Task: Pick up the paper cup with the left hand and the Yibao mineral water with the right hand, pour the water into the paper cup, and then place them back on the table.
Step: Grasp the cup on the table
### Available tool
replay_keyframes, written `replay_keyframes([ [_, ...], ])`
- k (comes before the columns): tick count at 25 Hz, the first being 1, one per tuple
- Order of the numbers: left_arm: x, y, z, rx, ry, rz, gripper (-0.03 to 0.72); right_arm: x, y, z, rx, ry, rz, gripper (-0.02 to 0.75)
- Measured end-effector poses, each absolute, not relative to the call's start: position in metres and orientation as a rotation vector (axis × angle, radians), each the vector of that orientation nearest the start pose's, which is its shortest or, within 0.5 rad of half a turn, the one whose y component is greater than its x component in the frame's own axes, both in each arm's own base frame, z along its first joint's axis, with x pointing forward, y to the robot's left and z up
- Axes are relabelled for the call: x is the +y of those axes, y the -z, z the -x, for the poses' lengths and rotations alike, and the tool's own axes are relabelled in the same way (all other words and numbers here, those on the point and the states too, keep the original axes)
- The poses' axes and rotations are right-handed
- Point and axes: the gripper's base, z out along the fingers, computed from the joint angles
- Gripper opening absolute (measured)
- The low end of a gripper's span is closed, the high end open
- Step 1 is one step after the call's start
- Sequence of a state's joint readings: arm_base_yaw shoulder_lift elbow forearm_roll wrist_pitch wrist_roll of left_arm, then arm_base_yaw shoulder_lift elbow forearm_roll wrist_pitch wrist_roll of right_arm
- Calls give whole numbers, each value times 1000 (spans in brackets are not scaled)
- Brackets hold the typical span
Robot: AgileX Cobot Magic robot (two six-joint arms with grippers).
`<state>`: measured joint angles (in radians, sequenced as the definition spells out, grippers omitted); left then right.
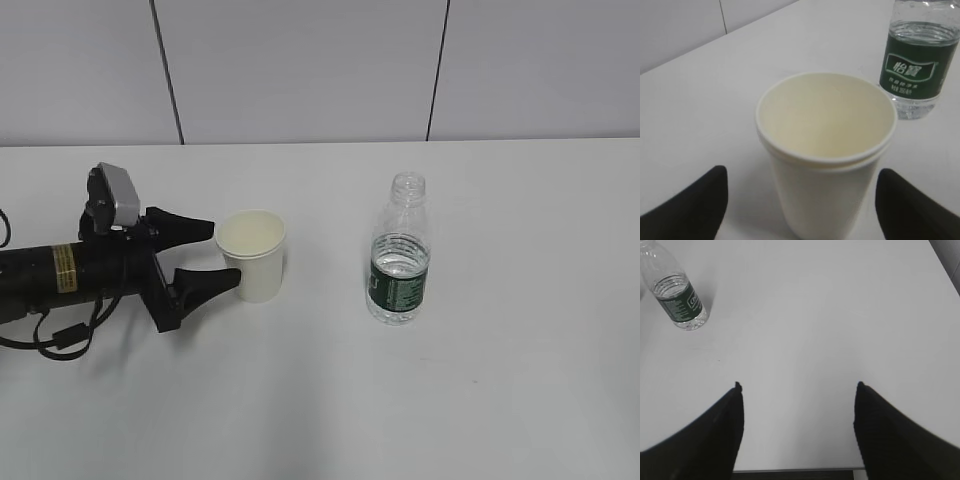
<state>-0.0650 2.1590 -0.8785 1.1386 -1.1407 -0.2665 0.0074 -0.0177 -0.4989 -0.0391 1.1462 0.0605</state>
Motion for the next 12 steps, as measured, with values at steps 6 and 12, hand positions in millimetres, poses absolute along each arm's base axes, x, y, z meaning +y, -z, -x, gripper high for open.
replay_keyframes([
  [6, -107, -90, -346, 1547, 721, -1050, 553, -3, -270, 11, 2112, 7, -60, 538],
  [12, -115, -78, -343, 1572, 761, -1059, 553, -3, -270, 11, 2112, 7, -60, 538],
])
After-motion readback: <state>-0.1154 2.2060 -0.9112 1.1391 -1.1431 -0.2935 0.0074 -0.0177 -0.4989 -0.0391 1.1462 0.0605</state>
